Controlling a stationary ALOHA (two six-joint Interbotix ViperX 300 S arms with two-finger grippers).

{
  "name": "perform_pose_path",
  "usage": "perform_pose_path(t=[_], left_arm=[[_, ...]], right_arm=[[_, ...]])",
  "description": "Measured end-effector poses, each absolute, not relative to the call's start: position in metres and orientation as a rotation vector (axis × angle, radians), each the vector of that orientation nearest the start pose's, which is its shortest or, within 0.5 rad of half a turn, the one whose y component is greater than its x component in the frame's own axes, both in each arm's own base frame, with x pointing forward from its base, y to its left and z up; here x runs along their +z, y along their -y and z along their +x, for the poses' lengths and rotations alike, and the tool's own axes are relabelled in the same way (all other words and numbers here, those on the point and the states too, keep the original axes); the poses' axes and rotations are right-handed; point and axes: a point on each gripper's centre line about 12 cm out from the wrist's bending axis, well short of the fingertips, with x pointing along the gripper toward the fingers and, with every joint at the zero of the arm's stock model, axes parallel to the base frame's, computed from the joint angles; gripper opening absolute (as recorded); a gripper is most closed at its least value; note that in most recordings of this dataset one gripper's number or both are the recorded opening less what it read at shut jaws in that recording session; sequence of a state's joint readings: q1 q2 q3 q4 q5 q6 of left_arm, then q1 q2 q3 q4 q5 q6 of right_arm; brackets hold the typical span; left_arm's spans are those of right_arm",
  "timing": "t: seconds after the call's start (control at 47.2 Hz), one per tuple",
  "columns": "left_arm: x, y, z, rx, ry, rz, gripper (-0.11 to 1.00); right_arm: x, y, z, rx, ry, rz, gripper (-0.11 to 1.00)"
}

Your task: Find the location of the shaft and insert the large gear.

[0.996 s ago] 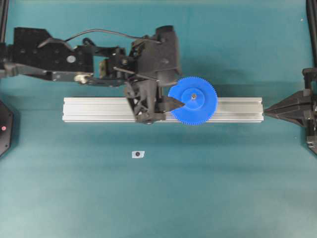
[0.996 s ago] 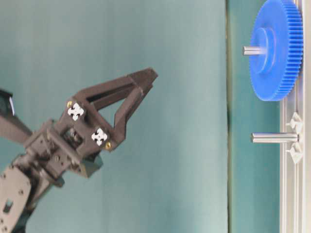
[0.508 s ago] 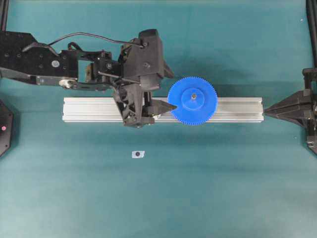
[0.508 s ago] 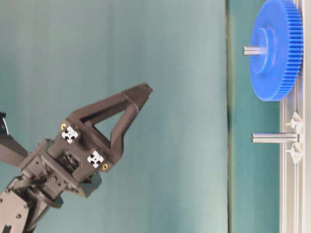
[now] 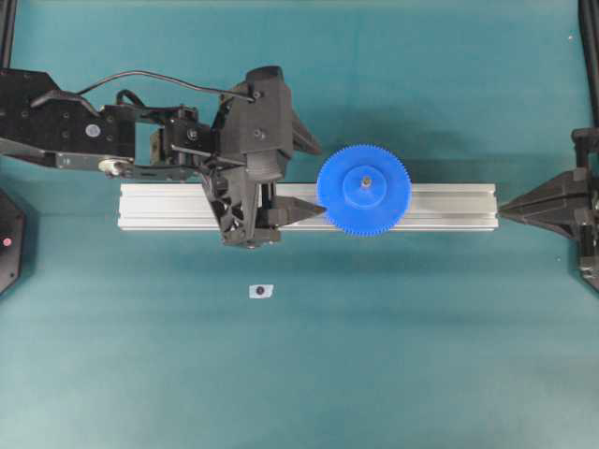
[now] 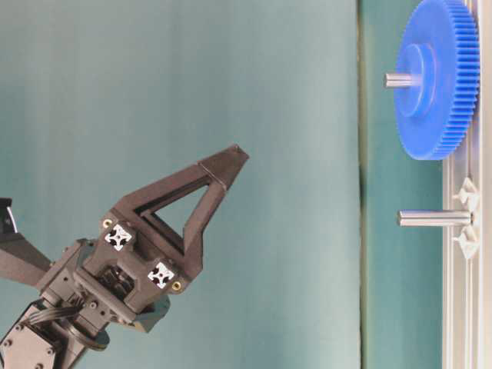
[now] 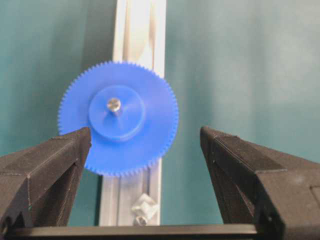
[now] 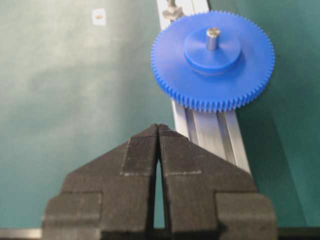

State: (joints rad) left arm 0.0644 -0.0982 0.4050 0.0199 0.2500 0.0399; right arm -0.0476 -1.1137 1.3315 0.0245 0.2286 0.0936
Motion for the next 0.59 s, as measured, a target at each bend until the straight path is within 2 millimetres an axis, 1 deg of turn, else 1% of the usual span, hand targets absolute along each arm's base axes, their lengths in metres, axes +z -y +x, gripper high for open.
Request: perform_pose_path(t=[0.466, 0.593], left_arm=[[0.2802, -0.0273, 0.4157, 0.051, -0.532, 0.042, 0.86], [0.2836, -0.0275, 0.4189, 0.051, -0.506, 0.046, 0.86]], right_arm=[[0.197, 0.0068, 0.1565, -0.067, -0.443, 0.127, 0.01], [0.1976, 0.0068, 0.1567, -0.067, -0.442, 0.127, 0.01]])
